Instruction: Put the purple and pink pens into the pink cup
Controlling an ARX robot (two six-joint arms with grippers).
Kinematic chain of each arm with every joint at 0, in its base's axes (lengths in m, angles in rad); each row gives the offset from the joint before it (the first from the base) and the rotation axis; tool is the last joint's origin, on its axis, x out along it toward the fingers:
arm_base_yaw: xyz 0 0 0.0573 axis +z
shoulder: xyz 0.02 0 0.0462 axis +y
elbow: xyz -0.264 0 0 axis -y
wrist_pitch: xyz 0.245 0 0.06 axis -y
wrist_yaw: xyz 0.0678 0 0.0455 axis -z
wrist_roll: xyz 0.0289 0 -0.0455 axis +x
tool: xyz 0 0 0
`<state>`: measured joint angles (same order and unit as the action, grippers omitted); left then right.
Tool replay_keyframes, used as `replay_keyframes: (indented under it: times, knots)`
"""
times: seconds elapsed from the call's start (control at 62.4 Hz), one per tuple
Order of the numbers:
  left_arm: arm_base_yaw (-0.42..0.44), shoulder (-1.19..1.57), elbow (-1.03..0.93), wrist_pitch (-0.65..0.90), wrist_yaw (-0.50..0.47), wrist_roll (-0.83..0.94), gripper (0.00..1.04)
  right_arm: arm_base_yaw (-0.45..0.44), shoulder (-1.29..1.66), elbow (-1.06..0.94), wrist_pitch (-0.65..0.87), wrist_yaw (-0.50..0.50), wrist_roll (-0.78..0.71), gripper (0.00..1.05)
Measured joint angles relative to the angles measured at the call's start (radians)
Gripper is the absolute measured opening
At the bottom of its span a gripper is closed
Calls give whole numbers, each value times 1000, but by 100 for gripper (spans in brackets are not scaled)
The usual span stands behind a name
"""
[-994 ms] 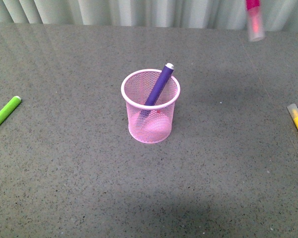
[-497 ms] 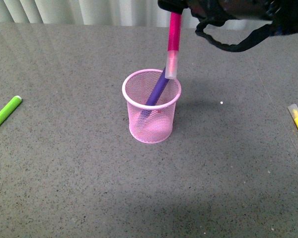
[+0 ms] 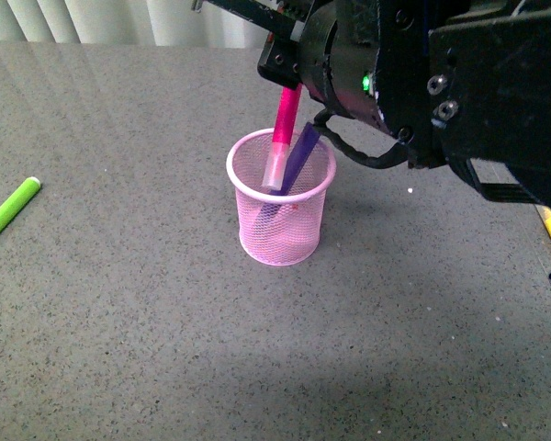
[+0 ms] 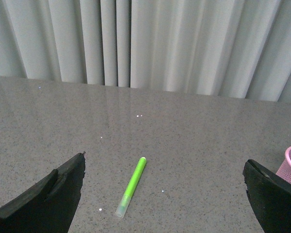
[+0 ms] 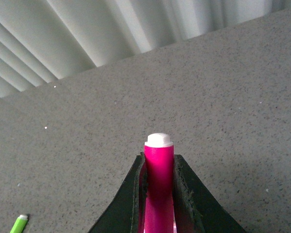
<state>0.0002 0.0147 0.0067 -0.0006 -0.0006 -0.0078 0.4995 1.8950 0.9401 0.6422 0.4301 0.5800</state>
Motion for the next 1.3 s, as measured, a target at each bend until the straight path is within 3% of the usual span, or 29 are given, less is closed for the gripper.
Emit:
replay_keyframes:
  times: [0.241, 0.465, 0.545, 0.722, 0.882, 1.01, 1.075, 1.123, 1.171, 1.299]
  knots:
    - [0, 0, 0, 0, 0, 0, 97, 13, 0, -31, 11, -31, 11, 54]
    - [0, 0, 0, 0, 0, 0, 97, 12, -51, -46, 0, -39, 2, 90]
    - [0, 0, 0, 0, 0, 0, 97, 5, -98, -58, -3, -52, -9, 99]
    - [0, 0, 0, 0, 0, 0, 97, -54, -274, -137, -39, -95, -105, 97]
    - [0, 0, 0, 0, 1, 0, 97, -112, -541, -388, -100, -135, -228, 97]
    - [0, 0, 0, 0, 0, 0, 97, -246, -968, -745, -456, -132, -146, 97]
    - [0, 0, 0, 0, 0, 0, 97, -266, -1210, -847, -691, -103, -72, 97]
    - [0, 0, 0, 0, 0, 0, 97, -269, -1287, -861, -744, -100, -50, 97]
    - [0, 0, 0, 0, 1, 0, 97, -277, -1310, -872, -703, -118, -59, 95]
    - [0, 0, 0, 0, -3, 0, 97, -356, -1461, -933, -268, -293, -356, 61]
